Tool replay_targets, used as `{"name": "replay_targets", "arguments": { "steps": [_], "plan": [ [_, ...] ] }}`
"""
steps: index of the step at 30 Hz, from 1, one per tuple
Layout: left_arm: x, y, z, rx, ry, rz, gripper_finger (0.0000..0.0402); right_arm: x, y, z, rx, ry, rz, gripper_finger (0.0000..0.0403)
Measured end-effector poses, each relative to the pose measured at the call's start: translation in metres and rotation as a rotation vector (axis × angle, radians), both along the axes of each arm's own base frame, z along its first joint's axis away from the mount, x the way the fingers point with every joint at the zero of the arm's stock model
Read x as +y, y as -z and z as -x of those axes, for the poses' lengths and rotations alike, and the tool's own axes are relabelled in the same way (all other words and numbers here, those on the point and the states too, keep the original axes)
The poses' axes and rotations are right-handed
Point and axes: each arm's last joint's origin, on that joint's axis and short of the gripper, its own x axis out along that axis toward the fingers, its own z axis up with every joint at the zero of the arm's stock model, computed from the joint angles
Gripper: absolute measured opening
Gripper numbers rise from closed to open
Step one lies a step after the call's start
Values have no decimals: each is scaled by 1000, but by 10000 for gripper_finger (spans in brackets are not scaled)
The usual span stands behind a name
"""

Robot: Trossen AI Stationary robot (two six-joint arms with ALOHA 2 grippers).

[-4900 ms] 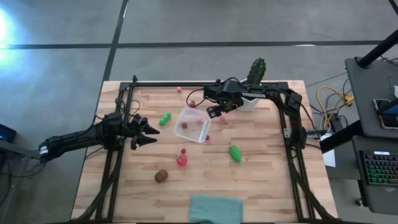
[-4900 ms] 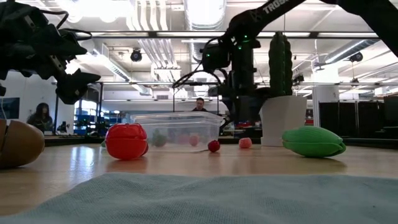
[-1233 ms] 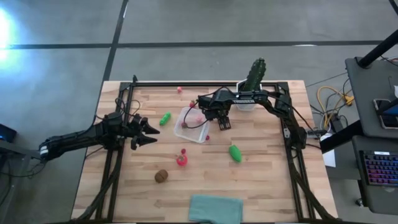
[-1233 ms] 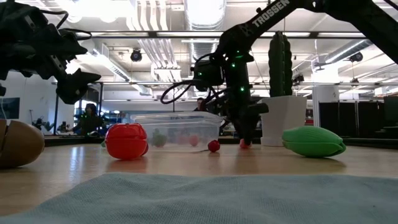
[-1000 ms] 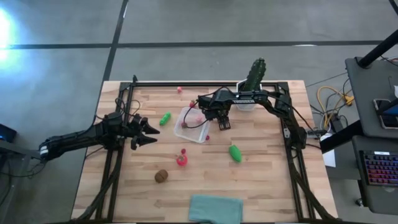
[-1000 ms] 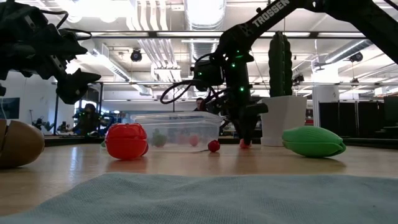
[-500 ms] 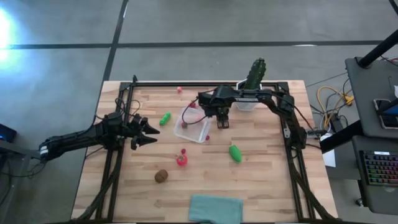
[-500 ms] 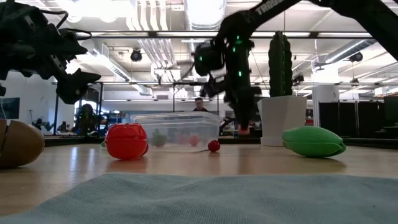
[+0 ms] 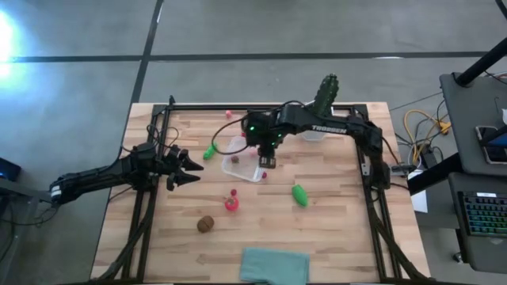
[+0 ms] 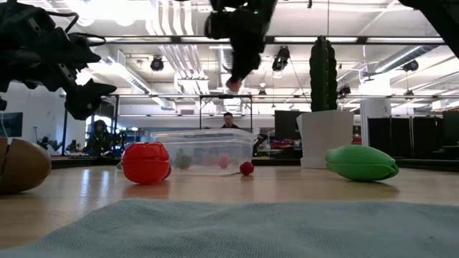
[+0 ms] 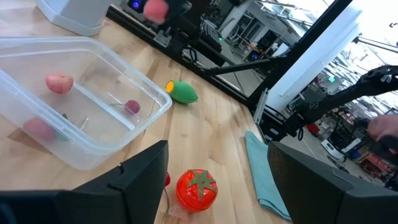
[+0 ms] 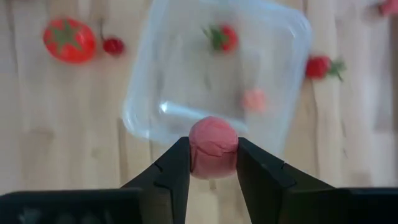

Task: Pick and placing Produce into tupperware
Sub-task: Put the right pink peach into the transparent bin, then put the pink peach into the transparent bin

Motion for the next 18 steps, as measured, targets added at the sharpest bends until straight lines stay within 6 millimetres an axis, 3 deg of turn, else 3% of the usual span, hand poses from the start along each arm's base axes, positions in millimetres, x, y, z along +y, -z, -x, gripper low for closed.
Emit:
{"name": "replay_targets", "arguments": {
  "steps": [4, 11, 18],
  "plan": [
    [0, 0, 0, 0, 0, 0, 261, 4, 18, -14, 27, 14, -13, 120],
    [0, 0, 0, -2, 0, 0, 261, 12, 40, -25, 72, -5, -9, 168],
    [0, 0, 0, -2, 0, -1, 261, -1, 24, -28, 27, 61, 172, 209]
  ]
}}
